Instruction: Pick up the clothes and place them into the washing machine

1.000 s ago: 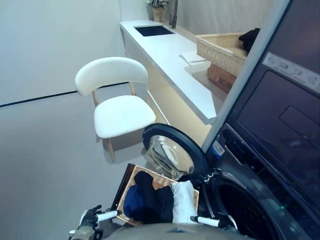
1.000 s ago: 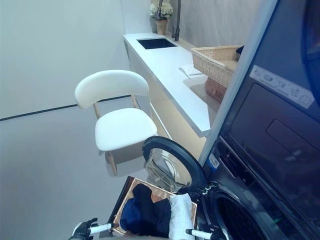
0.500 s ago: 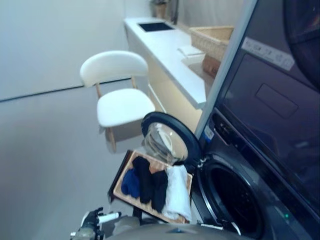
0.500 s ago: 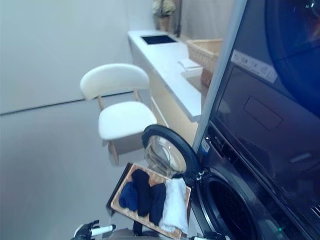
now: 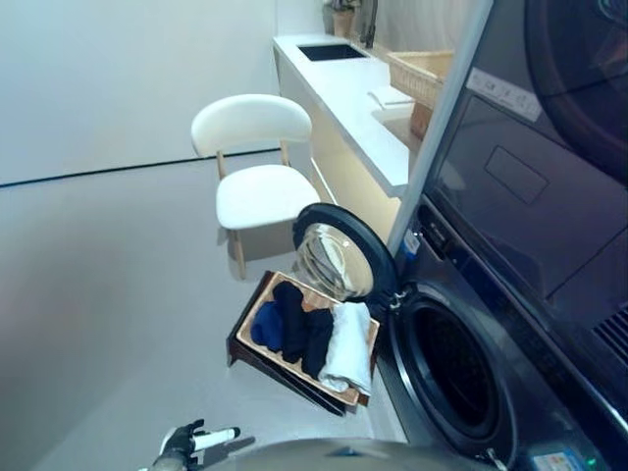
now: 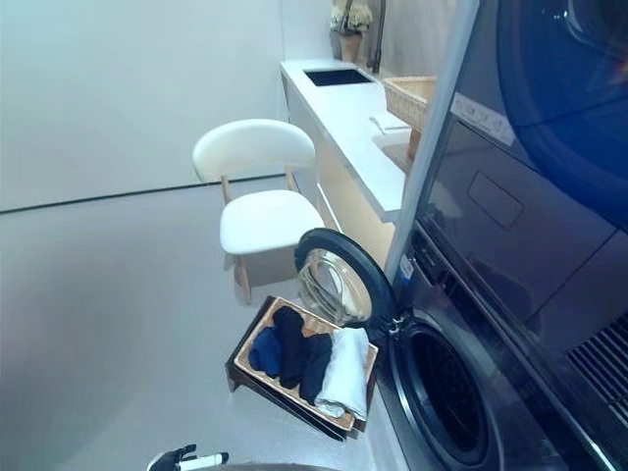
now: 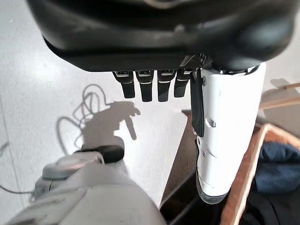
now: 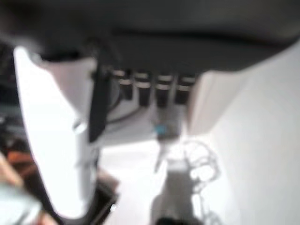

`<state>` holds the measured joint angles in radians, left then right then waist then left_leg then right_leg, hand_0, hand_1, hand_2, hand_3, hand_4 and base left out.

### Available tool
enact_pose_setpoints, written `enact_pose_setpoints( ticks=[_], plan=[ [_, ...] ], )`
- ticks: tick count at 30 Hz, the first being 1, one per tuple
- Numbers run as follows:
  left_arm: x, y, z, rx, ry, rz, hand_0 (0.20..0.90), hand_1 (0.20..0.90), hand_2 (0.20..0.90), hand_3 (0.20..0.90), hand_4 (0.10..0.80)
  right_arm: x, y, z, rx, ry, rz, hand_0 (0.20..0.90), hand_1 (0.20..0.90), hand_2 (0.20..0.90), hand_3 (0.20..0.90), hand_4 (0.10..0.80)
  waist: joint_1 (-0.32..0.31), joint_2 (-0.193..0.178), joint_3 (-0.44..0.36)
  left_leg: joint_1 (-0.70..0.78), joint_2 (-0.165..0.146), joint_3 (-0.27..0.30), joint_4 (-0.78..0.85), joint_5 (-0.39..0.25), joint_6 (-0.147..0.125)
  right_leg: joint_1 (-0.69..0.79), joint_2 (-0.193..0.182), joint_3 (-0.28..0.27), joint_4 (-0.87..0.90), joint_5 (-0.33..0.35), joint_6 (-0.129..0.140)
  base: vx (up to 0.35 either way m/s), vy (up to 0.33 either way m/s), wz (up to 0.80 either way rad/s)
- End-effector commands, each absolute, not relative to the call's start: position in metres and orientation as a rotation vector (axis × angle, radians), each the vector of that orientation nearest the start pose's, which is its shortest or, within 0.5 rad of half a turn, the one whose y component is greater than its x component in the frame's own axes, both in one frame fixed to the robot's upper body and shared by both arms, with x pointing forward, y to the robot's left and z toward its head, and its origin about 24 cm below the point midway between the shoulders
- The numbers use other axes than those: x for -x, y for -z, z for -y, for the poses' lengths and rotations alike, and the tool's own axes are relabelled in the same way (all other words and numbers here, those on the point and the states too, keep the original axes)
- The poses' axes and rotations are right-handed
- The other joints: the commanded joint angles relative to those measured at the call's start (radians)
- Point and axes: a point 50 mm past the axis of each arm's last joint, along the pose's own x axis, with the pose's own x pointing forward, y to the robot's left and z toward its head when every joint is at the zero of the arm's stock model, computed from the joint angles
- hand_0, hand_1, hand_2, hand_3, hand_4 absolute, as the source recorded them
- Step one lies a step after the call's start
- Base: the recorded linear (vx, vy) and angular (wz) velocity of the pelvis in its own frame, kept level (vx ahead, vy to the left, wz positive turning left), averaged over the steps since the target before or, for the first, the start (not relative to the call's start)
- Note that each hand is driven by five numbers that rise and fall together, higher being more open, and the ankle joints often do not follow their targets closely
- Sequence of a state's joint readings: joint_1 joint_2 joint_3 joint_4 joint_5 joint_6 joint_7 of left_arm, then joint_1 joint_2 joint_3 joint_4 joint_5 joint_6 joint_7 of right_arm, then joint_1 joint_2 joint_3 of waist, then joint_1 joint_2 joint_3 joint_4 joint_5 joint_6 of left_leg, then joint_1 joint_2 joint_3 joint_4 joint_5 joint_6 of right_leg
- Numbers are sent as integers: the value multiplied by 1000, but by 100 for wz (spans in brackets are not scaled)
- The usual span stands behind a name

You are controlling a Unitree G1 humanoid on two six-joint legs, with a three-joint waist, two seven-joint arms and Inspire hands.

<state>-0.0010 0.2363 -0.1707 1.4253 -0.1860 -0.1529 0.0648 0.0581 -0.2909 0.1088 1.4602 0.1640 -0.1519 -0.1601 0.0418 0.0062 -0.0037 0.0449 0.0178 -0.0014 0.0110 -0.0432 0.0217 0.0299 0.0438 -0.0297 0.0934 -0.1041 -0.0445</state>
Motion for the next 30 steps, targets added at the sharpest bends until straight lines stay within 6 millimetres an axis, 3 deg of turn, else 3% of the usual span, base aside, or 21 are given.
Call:
enact_pose_setpoints(
  ticks=[1, 10, 12, 13, 15, 19, 20, 21, 23, 28, 30],
  plan=[
    [-80, 155, -266, -259, -260, -1177, 900, 900, 900, 900, 800, -31, 156, 282, 316, 396, -1297, 900, 900, 900, 900, 800, 3, -34, -19, -37, -13, -6, 20, 12, -22, 71, -92, 44, -5, 2, 101, -3, 30, -8],
    [-87, 154, -265, -258, -259, -1154, 900, 900, 900, 900, 800, -33, 157, 278, 326, 366, -1295, 900, 900, 900, 900, 800, 7, -47, 1, -32, 7, -11, 14, 31, -30, 53, -71, 47, 17, -7, 88, -22, -37, -3],
    [-87, 153, -268, -254, -272, -1152, 900, 900, 900, 900, 800, -38, 158, 274, 320, 360, -1274, 900, 900, 900, 900, 800, 22, -67, 26, -89, 21, -27, 123, 24, -38, 41, -42, 66, 36, -8, 64, -104, -206, -11],
    [-87, 152, -269, -254, -272, -1152, 900, 900, 900, 900, 800, -38, 158, 274, 319, 360, -1274, 900, 900, 900, 900, 800, 22, -67, 26, -91, 21, -27, 126, 22, -39, 40, -41, 66, 37, -8, 64, -162, -270, -7],
    [-94, 151, -268, -250, -276, -1135, 900, 900, 900, 900, 800, -47, 156, 276, 318, 366, -1234, 900, 900, 900, 900, 800, 34, -84, 82, -198, 12, -51, 291, 50, -43, 36, -16, 66, 57, -2, 39, -143, -180, 14],
    [-94, 152, -268, -246, -280, -1139, 900, 900, 900, 900, 800, -46, 154, 282, 332, 385, -1237, 900, 900, 900, 900, 800, 33, -87, 90, -243, 2, -97, 230, 80, -44, 36, -8, 61, 61, -8, 36, 18, -59, 4],
    [-91, 152, -267, -237, -286, -1148, 900, 900, 900, 900, 800, -46, 153, 284, 340, 391, -1237, 900, 900, 900, 900, 800, 36, -81, 85, -275, 11, -111, 176, 125, -48, 42, 3, 65, 59, -10, 37, 70, -7, -4],
    [-91, 152, -267, -238, -286, -1148, 900, 900, 900, 900, 800, -46, 153, 284, 340, 391, -1237, 900, 900, 900, 900, 800, 36, -82, 85, -273, 10, -111, 174, 126, -48, 43, 2, 65, 60, -11, 37, 113, 0, -8],
    [-89, 153, -266, -236, -293, -1151, 900, 900, 900, 900, 800, -47, 153, 285, 341, 404, -1235, 900, 900, 900, 900, 800, 41, -71, 85, -295, 43, -86, 77, 155, -47, 70, 9, 81, 61, -36, 39, 133, 36, -21],
    [-87, 154, -264, -222, -302, -1144, 900, 900, 900, 900, 800, -44, 153, 284, 339, 404, -1246, 900, 900, 900, 900, 800, 44, -46, 61, -282, 53, -44, 46, 180, -52, 129, -12, 98, 32, -65, 56, 192, 146, -20],
    [-82, 155, -263, -216, -304, -1155, 900, 900, 900, 900, 800, -41, 155, 282, 345, 392, -1265, 900, 900, 900, 900, 800, 44, -34, 26, -255, 40, -22, 23, 180, -44, 159, -53, 106, 10, -78, 71, 289, 277, -17]
  ],
)
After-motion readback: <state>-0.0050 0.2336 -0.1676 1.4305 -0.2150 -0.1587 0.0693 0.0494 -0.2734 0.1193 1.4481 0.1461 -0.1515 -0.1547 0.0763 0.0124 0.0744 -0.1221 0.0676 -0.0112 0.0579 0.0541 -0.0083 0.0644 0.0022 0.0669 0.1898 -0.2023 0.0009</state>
